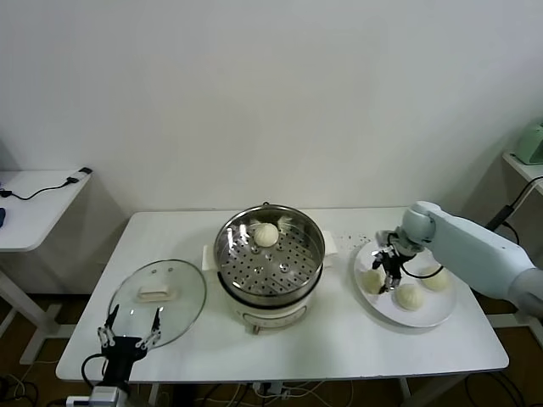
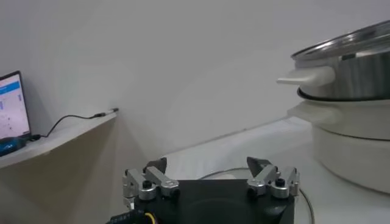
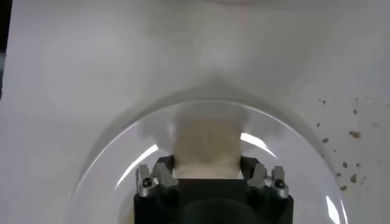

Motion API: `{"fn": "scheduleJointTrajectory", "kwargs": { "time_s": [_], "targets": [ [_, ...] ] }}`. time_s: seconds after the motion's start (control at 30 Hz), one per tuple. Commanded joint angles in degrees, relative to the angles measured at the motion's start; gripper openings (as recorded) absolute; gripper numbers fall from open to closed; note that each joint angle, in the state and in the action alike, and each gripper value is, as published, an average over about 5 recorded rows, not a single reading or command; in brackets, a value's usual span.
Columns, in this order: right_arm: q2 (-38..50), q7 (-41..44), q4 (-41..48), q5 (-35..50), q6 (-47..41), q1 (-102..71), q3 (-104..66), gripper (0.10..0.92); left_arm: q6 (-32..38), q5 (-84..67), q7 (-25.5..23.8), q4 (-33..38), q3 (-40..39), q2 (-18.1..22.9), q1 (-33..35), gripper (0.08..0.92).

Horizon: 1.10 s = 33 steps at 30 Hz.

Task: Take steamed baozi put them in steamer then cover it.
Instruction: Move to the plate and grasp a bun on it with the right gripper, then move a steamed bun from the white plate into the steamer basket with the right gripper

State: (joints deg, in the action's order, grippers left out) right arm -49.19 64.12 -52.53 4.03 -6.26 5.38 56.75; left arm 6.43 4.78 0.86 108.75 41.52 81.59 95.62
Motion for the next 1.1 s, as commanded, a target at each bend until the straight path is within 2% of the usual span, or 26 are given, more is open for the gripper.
{"fn": "scheduleJointTrajectory", "kwargs": {
  "time_s": [0.03,0.3,0.63,0.87,1.1],
  "targets": [
    [2.3,0.19,-2.01,4.52,-0.08,6.33,2.96,0.676,0.06,-0.12,-0.02,0.1,-0.05,-0.13,0.02,0.823],
    [2.45,0.82,-4.77,21.72,-2.71,30.78,21.01,0.676,0.04,-0.16,-0.04,0.96,-0.7,-0.02,0.04,0.823],
    [-9.19,-0.5,-6.21,41.1,-7.31,45.34,29.43,0.678,1.06,-0.37,-0.03,1.44,-1.71,-0.91,0.28,0.823],
    [-19.02,-3.18,-7.38,46.51,-10.17,44.16,28.81,0.673,1.26,-0.46,0.08,1.91,-1.99,-1.15,0.34,0.823],
    [-26.92,-6.65,-7.17,47.26,-12.17,38.36,27.59,0.678,1.6,-0.51,0.33,2.34,-1.96,-1.64,0.67,0.823]
  ]
}}
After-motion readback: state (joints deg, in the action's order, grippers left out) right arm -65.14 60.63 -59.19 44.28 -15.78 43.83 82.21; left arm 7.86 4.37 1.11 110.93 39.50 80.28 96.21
